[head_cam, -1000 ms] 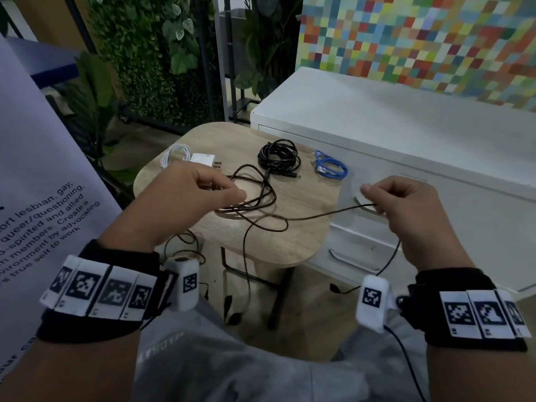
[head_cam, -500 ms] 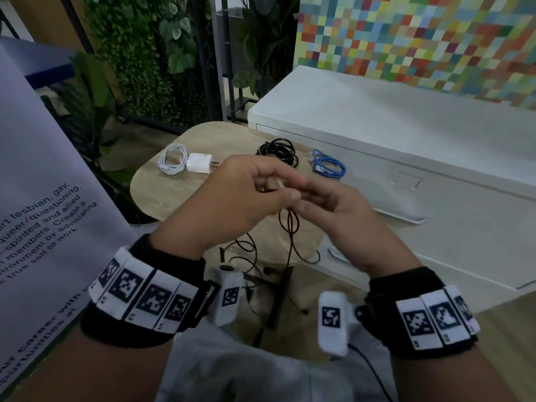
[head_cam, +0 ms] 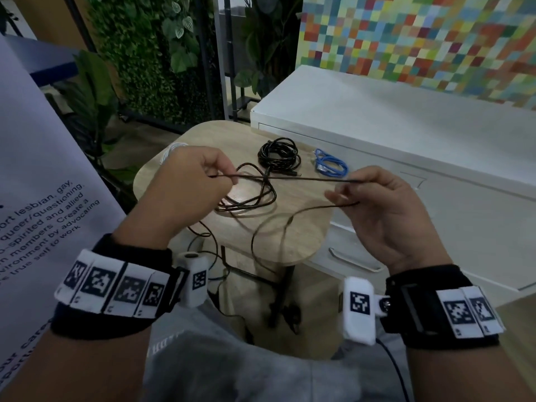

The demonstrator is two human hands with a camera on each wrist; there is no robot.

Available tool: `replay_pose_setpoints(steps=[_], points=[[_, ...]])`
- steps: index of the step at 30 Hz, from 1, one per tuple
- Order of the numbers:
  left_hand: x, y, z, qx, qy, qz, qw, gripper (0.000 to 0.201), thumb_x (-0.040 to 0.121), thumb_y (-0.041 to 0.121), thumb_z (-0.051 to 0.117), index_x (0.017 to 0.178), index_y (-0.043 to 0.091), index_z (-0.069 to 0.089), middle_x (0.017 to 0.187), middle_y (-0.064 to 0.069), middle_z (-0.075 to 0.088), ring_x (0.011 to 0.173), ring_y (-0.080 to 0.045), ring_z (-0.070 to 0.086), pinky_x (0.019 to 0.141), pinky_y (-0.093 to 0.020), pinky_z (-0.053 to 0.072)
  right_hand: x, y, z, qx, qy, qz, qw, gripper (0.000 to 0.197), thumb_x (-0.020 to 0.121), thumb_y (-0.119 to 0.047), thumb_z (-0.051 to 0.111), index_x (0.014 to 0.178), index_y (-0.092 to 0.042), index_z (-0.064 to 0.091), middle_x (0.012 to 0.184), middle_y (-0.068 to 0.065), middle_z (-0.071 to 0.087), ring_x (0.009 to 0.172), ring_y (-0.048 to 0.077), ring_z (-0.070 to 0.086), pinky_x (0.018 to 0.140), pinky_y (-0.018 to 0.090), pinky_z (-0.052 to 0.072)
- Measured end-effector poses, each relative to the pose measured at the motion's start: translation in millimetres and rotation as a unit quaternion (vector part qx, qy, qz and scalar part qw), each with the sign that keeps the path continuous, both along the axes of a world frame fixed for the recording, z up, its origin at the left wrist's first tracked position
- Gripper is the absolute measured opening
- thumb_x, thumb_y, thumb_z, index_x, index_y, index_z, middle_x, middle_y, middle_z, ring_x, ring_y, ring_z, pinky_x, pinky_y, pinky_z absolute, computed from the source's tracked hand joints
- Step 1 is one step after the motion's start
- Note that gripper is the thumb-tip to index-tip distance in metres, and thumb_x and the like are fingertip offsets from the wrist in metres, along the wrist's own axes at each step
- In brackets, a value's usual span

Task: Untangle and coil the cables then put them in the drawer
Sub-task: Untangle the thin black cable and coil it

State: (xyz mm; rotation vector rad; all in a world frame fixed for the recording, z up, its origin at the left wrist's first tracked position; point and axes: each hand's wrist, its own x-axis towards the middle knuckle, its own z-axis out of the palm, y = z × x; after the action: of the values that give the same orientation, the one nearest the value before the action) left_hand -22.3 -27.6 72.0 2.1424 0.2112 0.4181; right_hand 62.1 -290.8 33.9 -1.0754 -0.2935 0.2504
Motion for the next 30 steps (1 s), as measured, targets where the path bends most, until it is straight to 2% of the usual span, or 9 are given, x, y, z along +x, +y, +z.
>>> replay_pose_setpoints(steps=[3,6,10,13,16,18,22,25,30], points=[[4.8,8.4,-4.1,-0.072,-0.032,0.067,0.995,0.027,0.085,-0.006,0.062,0.070,0.015,0.070,0.057,0.010,0.062,0.047,0.003,0.049,0.049,-0.009,0.036,5.6,-5.1,-2.0,-0.046,0.015,-0.080,0.996,0.019,0.092,0.007,0.061,0.085,-0.010,0.066,0.058,0.001,0.055,0.048,0.014,0.046,0.066,0.036,0.059],[6.1,17.5,-4.5,-0.195,-0.088,0.105,0.971,0.030,0.087,-0.007,0.058,0.072,0.016,0.068,0.065,-0.001,0.062,0.041,-0.002,0.040,0.042,-0.017,0.031,11.4,-11.4,-11.3,-0.199,-0.011,-0.165,0.966,0.010,0.091,-0.006,0.074,0.087,-0.014,0.068,0.055,0.000,0.042,0.045,0.014,0.033,0.045,0.028,0.042],[5.9,19.7,-0.1,-0.309,-0.127,0.134,0.933,0.023,0.095,0.002,0.057,0.080,0.018,0.065,0.052,0.005,0.043,0.040,-0.010,0.025,0.042,-0.023,0.019,14.0,-13.6,-15.3,-0.281,-0.017,-0.198,0.939,0.016,0.092,-0.025,0.077,0.087,-0.011,0.071,0.056,0.003,0.042,0.043,0.016,0.034,0.046,0.030,0.041],[6.4,20.4,8.5,-0.392,-0.140,0.154,0.896,0.021,0.101,0.011,0.053,0.084,0.019,0.061,0.044,0.009,0.033,0.038,-0.009,0.021,0.041,-0.022,0.016,14.2,-13.1,-8.9,-0.183,0.086,-0.201,0.958,0.020,0.103,-0.027,0.059,0.090,-0.014,0.067,0.050,-0.002,0.026,0.039,0.017,0.026,0.049,0.030,0.050],[3.5,25.7,12.5,-0.431,-0.108,0.129,0.886,0.034,0.103,0.020,0.047,0.070,0.021,0.052,0.044,0.009,0.026,0.040,-0.009,0.014,0.040,-0.024,0.012,19.0,-23.8,-9.8,-0.127,0.165,-0.193,0.959,0.031,0.107,-0.041,0.050,0.093,-0.016,0.061,0.057,-0.001,0.020,0.040,0.015,0.020,0.043,0.024,0.038],[2.4,25.3,10.9,-0.431,-0.072,0.090,0.895,0.043,0.104,0.025,0.042,0.062,0.021,0.048,0.048,0.007,0.021,0.042,-0.011,0.010,0.041,-0.024,0.009,24.9,-31.7,-14.2,-0.204,0.141,-0.207,0.946,0.041,0.105,-0.051,0.050,0.095,-0.014,0.063,0.056,-0.001,0.027,0.042,0.014,0.022,0.043,0.024,0.025],[3.8,18.3,8.6,-0.465,-0.080,0.054,0.880,0.053,0.111,0.037,0.032,0.062,0.022,0.045,0.050,0.006,0.017,0.045,-0.013,0.006,0.041,-0.024,0.009,27.8,-40.4,-23.5,-0.401,-0.013,-0.262,0.878,0.026,0.095,-0.039,0.070,0.085,-0.015,0.073,0.075,0.002,0.063,0.074,0.018,0.059,0.061,0.028,0.041],[4.9,18.0,10.9,-0.496,-0.111,0.080,0.857,0.052,0.112,0.040,0.033,0.065,0.023,0.047,0.049,0.007,0.019,0.045,-0.012,0.008,0.041,-0.027,0.011,26.7,-41.3,-27.3,-0.437,-0.053,-0.254,0.861,0.017,0.088,-0.031,0.079,0.083,-0.016,0.073,0.076,0.007,0.063,0.069,0.016,0.056,0.059,0.027,0.041],[4.4,1.5,12.2,-0.315,-0.052,0.007,0.948,0.034,0.105,0.028,0.051,0.073,0.023,0.060,0.053,0.010,0.030,0.043,-0.009,0.021,0.044,-0.025,0.018,23.2,-35.7,-22.3,-0.450,-0.053,-0.175,0.874,0.013,0.082,-0.028,0.084,0.087,-0.020,0.076,0.063,0.001,0.053,0.055,0.014,0.044,0.056,0.029,0.037]])
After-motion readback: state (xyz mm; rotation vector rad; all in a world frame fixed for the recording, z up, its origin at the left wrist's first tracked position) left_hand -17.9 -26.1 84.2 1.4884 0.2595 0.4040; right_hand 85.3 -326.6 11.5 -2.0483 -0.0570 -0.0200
